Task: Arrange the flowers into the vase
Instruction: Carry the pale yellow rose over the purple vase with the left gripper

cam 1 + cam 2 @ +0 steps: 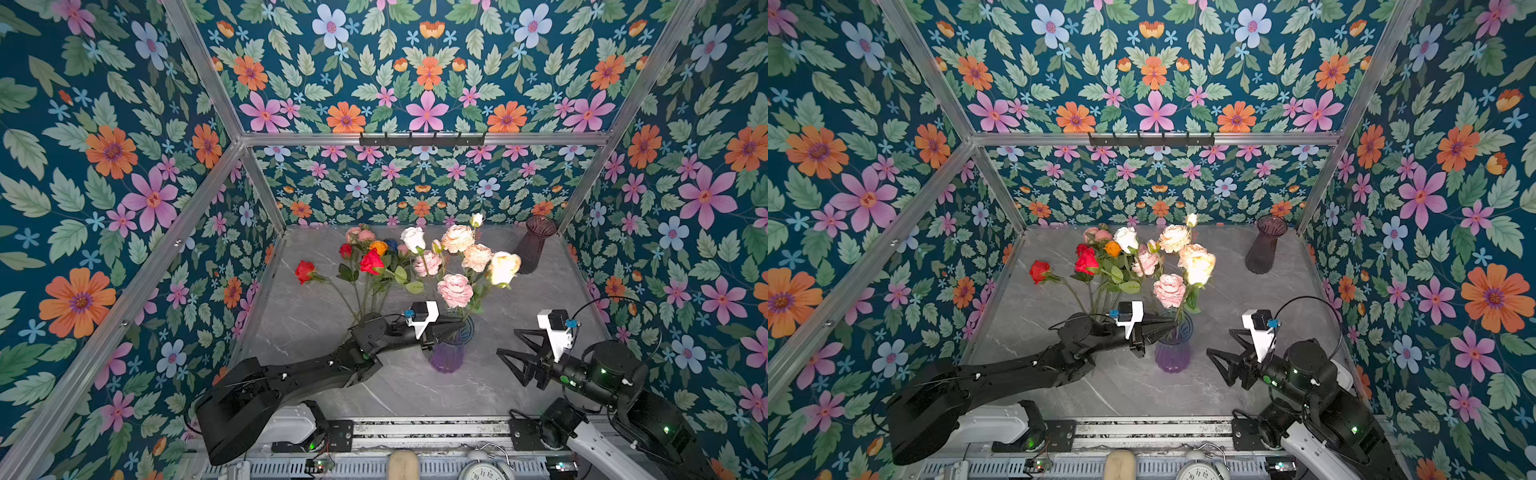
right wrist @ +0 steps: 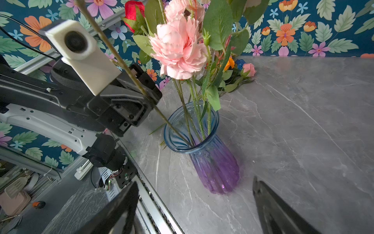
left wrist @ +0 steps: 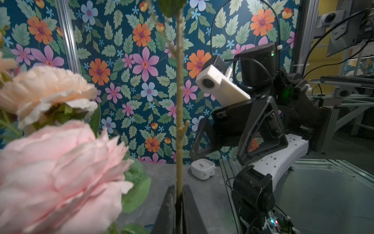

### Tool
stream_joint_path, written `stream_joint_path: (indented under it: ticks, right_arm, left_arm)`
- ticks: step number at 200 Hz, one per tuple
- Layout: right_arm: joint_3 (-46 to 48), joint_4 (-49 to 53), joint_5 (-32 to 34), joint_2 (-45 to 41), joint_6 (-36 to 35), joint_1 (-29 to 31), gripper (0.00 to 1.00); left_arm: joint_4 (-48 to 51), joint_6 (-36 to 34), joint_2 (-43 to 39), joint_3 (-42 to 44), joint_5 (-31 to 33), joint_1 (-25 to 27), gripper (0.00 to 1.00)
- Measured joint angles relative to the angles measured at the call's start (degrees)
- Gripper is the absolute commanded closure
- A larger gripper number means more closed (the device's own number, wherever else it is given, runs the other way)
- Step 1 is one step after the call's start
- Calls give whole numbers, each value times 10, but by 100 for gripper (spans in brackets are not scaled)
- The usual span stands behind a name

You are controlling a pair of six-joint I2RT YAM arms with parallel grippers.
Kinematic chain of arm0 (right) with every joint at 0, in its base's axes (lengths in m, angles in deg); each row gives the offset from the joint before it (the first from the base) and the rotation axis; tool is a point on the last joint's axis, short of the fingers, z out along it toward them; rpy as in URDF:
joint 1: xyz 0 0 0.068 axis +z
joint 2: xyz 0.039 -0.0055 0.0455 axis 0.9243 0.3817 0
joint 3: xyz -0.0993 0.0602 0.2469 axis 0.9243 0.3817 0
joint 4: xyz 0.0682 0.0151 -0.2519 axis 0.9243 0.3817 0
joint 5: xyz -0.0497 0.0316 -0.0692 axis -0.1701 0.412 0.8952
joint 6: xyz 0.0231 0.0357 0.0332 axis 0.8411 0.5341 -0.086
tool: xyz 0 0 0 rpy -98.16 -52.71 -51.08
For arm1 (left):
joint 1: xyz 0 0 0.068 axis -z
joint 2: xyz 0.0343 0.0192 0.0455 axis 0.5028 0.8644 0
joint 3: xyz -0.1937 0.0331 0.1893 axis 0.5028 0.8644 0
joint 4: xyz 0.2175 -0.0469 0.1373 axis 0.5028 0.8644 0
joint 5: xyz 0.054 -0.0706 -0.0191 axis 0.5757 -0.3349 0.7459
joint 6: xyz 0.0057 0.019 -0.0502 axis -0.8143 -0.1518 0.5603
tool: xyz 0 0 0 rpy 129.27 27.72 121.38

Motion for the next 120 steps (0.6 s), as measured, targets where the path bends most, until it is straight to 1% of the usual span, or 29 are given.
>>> stream_joint_path:
  ticks: [5,14,18,23,32,55,74,94,120]
  right_arm:
    - [0,-1,0,2,0,0,10]
    - [0,-3,0,5,0,0,10]
    - [0,-3,-1,6,-1,0,10]
    - [0,-4,-2,7,-3,0,10]
    - [0,-5,-3,8,-3,0,10]
    - [0,-7,-4,10,-4,0,10]
    - [1,-9,-4,10,-4,0,10]
    - [4,-13,-4,12,-4,0,10]
    - [8,-24,-4,17,-4,0,10]
  left_arm:
    - [0,-2,1,4,2,0,64]
    - [0,-9,0,10,8,0,49]
    - [0,-10,-2,12,10,0,45]
    - [0,-11,-6,14,14,0,41]
    - [0,-10,-16,16,21,0,38]
    - [19,-15,-60,19,40,0,37]
    - [63,-17,-110,17,58,0,36]
    - [154,-22,-165,-7,77,0,36]
    - [291,-31,-217,-42,93,0,33]
